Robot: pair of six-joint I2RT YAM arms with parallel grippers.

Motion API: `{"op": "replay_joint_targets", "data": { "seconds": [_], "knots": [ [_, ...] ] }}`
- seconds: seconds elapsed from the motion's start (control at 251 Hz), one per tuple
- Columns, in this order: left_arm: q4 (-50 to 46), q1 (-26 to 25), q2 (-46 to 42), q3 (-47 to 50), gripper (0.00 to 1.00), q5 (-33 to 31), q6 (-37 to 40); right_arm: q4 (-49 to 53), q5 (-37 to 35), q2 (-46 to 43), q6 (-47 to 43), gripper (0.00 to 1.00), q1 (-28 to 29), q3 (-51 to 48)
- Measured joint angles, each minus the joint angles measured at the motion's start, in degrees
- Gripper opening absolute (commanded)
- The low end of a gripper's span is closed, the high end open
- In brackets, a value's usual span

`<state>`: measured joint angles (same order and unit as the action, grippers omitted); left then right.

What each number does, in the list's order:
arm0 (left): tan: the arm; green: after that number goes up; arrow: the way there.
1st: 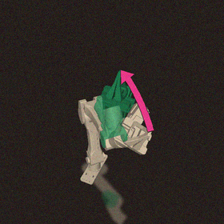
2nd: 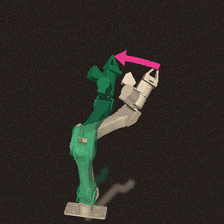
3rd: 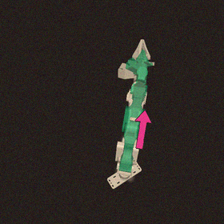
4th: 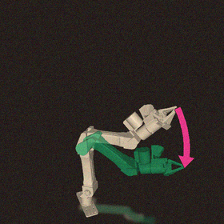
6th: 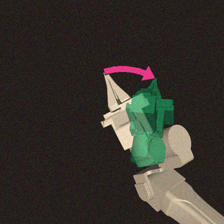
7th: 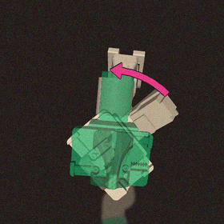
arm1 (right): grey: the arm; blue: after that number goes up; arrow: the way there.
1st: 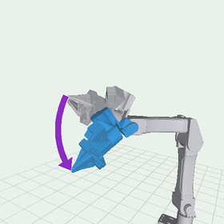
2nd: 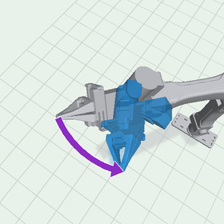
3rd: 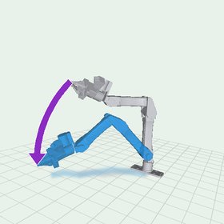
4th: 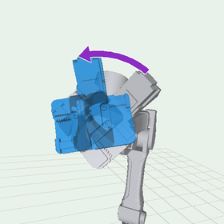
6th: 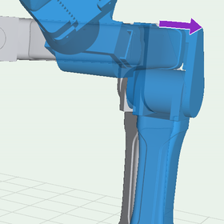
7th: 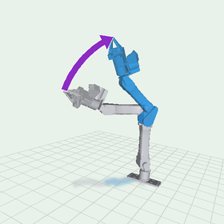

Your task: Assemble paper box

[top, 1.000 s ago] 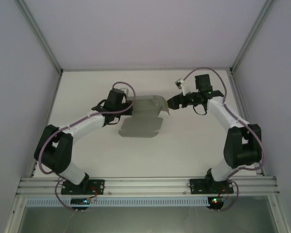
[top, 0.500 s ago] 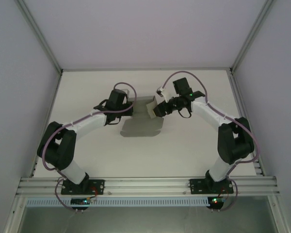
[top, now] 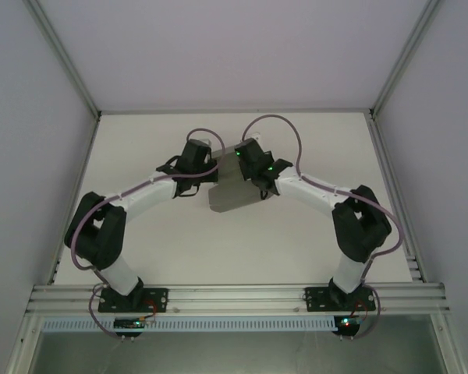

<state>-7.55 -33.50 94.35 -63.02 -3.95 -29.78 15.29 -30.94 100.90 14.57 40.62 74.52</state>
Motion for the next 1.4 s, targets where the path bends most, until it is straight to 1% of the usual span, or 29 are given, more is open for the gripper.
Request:
{"op": "replay_joint_targets", "data": {
  "seconds": [0.036,0.088,0.164,0.216,0.319,0.407,0.423,0.487,0.555,0.635,0.702,0.77,0.886,0.95,1.086,1.237,1.341,1.401],
  "knots": [
    [0.0,-0.3,0.2,-0.2,0.0,-0.2,-0.5,1.3,-2.2,1.1,1.8,0.0,0.3,1.3],
    [0.0,-0.7,0.2,-0.2,0.0,-0.5,-1.2,2.6,-3.9,2.0,3.4,0.09,0.4,2.6],
    [0.0,-0.8,0.3,-0.3,0.0,-0.7,-1.9,2.4,-3.4,2.2,3.9,0.18,0.2,2.8],
    [-0.2,-0.7,0.3,-0.3,0.0,-0.9,-2.3,0.5,-1.4,1.9,3.8,0.22,-0.5,2.0],
    [-0.5,-1.0,0.3,-0.3,0.0,-0.6,-2.7,-5.1,4.2,0.8,2.6,0.24,-2.8,-1.4],
    [-1.0,-1.2,0.3,-0.3,0.0,-0.5,-2.9,-7.7,8.8,0.0,1.9,0.26,-4.5,-3.2],
    [-1.0,-1.2,0.3,-0.3,0.0,-0.6,-2.9,-8.1,9.7,-0.1,1.9,0.24,-4.8,-3.3],
    [-1.1,-1.2,0.3,-0.4,0.0,-0.6,-2.9,-9.0,12.4,-0.4,0.9,0.11,-5.6,-3.7],
    [-1.1,-1.3,0.3,-0.8,0.0,-1.0,-2.7,-9.0,13.2,-0.4,-1.4,0.0,-5.8,-4.1],
    [-2.0,-1.5,0.3,-1.2,0.0,-1.4,-2.7,-9.2,12.2,-0.4,-2.6,0.0,-5.6,-4.5],
    [-2.2,-1.6,0.3,-1.3,0.0,-1.7,-3.4,-9.1,9.6,-0.4,-2.4,0.0,-5.0,-4.5],
    [-2.5,-2.0,0.3,-1.7,0.0,-1.9,-4.4,-8.1,5.7,-0.4,-0.3,0.0,-4.2,-4.4],
    [-3.2,-2.9,0.4,-2.4,0.0,-3.2,-7.0,-4.7,-0.4,-0.3,5.7,0.0,-2.8,-3.4],
    [-4.1,-3.2,0.8,-3.1,0.0,-3.9,-8.9,-1.9,-2.2,0.2,9.6,0.0,-2.4,-2.2],
    [-5.0,-3.5,1.7,-3.8,0.0,-5.1,-12.9,7.9,-6.4,4.1,20.9,0.0,-1.3,4.2],
    [-6.7,-3.7,2.8,-4.7,0.0,-6.4,-15.3,16.2,-9.4,8.8,30.2,0.0,-0.3,10.5],
    [-6.7,-3.7,3.3,-4.9,0.0,-6.0,-15.3,15.7,-9.8,9.6,30.8,0.0,-0.3,10.4],
    [-6.9,-3.7,3.4,-4.9,0.0,-6.4,-15.3,11.7,-9.6,9.0,28.4,0.0,-0.3,8.4]
  ]
}}
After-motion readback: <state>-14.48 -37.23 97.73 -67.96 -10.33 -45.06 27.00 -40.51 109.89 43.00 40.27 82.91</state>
